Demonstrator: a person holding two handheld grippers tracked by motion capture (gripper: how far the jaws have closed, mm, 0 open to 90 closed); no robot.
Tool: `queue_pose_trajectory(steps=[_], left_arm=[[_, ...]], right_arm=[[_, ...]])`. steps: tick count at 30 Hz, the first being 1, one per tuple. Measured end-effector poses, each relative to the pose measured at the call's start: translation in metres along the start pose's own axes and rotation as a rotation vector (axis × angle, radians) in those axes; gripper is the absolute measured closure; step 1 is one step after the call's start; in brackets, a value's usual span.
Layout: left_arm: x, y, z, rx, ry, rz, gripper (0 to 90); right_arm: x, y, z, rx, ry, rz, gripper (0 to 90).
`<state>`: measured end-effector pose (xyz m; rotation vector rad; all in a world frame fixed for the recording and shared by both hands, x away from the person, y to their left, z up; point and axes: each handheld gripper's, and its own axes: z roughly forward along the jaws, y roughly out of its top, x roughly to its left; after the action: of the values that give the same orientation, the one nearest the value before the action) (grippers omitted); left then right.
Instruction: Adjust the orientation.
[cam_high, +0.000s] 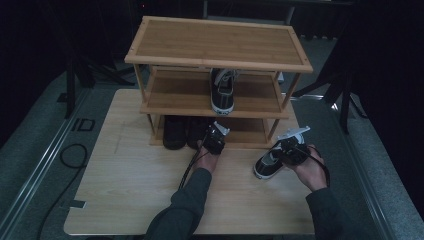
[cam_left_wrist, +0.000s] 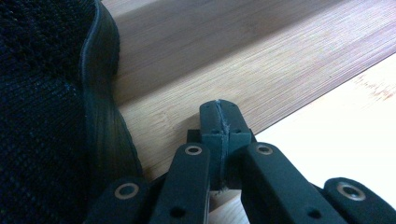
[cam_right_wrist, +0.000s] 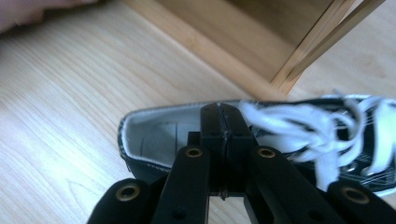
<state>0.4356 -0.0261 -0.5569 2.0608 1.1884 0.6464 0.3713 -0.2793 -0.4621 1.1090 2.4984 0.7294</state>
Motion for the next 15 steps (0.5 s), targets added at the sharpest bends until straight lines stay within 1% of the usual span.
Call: queue_pose_trajectory(steps=[3, 6, 7, 8, 10, 13, 15], left_arm=[[0.0, 0.0, 0.0, 0.001, 0.0, 0.0, 89.8], [0.0, 0.0, 0.0, 0.0, -0.001, 0.0, 89.8], [0.0, 0.0, 0.0, 0.0, -0.001, 0.0, 89.8], [0.0, 0.0, 0.0, 0.0, -0.001, -0.001, 89.8], [0.0, 0.0, 0.0, 0.0, -0.002, -0.001, 89.8], [0.001, 0.0, 0.0, 0.0, 0.002, 0.003, 89.8], [0.001, 0.0, 0.0, 0.002, -0.002, -0.002, 89.8]], right_arm=[[0.002, -0.003, 0.01, 0.023, -0.006, -0.007, 89.9], [0.0, -0.004, 0.019, 0.041, -0.015, -0.002, 89.9], [0.0, -0.004, 0.022, 0.048, -0.02, -0.004, 89.9], [0.0, -0.005, 0.025, 0.063, -0.036, -0.009, 90.0], [0.001, -0.007, 0.027, 0.086, -0.064, -0.025, 90.0], [0.001, -0.01, 0.024, 0.091, -0.077, -0.027, 90.0], [0.001, -0.012, 0.022, 0.098, -0.085, -0.031, 90.0]])
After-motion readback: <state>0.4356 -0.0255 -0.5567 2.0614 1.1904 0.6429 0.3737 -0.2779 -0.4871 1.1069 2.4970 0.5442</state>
